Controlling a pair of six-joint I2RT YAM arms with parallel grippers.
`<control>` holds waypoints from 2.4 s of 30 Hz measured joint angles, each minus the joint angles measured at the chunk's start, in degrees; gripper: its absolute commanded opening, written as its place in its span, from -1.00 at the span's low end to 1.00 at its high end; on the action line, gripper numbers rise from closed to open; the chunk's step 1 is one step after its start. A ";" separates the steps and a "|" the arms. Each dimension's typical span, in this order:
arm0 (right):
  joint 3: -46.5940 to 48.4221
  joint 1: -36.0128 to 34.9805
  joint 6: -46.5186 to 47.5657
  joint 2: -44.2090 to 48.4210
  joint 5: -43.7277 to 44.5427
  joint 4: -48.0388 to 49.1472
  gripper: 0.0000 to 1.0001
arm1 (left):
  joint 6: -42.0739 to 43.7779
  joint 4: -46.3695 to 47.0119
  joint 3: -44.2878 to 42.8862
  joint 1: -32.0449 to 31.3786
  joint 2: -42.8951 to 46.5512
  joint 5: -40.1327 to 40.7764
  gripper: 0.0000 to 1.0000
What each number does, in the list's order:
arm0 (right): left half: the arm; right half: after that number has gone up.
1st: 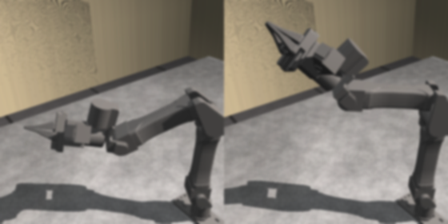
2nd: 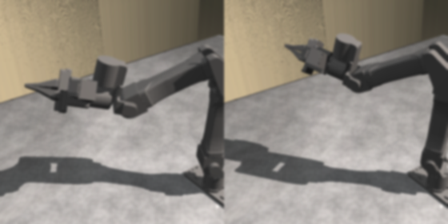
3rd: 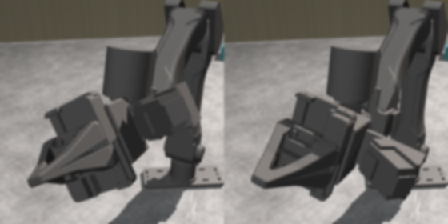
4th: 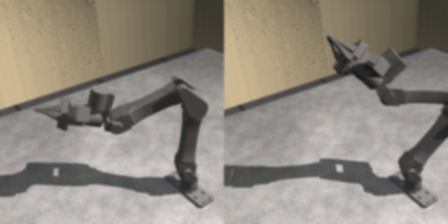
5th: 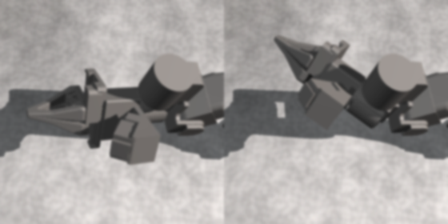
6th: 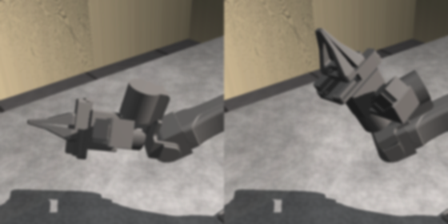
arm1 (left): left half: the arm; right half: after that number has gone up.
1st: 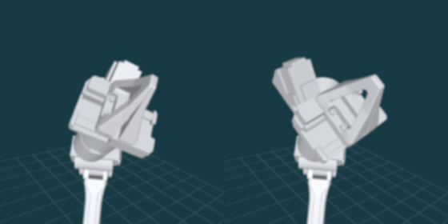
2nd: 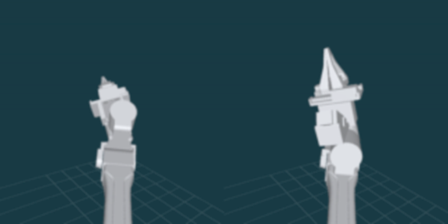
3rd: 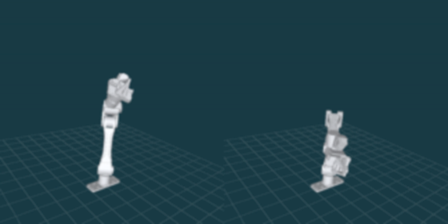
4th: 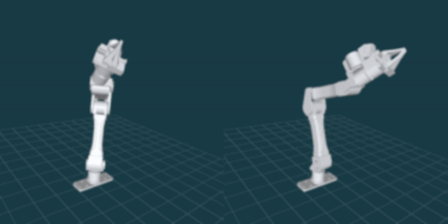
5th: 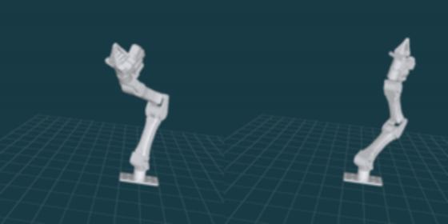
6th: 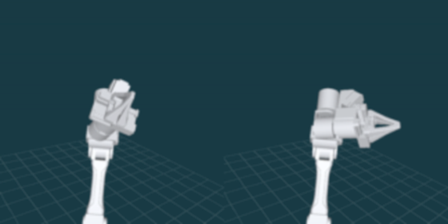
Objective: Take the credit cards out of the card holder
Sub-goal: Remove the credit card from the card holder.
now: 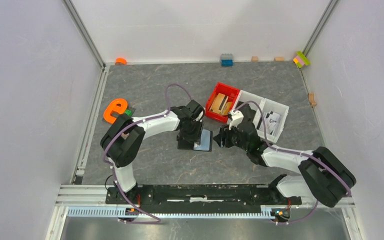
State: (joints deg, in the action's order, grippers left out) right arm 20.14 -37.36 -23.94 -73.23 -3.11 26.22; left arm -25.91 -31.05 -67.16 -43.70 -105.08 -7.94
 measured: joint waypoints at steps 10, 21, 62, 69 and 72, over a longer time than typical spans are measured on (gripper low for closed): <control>6.56 -0.02 0.13 -9.29 -4.81 -4.15 -0.09 | -0.70 3.76 1.97 0.85 1.03 -4.85 0.62; 10.88 -0.39 -0.39 -15.91 -8.76 -6.40 -0.45 | -0.83 4.09 1.70 -0.90 1.16 -3.69 0.59; 5.64 -0.57 -0.90 -3.32 2.21 -7.45 -0.71 | -1.46 -5.03 -5.79 -4.79 -3.96 7.98 -0.50; 5.64 -0.57 -0.90 -3.72 1.64 -7.45 -0.65 | -1.49 1.88 0.87 1.22 -0.44 -1.57 -0.54; 5.64 -0.57 -0.90 -4.00 1.31 -7.37 -0.60 | -1.55 4.13 2.69 3.87 -0.15 -6.56 -0.86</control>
State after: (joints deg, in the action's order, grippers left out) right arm 25.78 -37.93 -24.84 -77.23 -1.80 18.85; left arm -27.46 -26.92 -64.47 -39.83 -105.23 -14.50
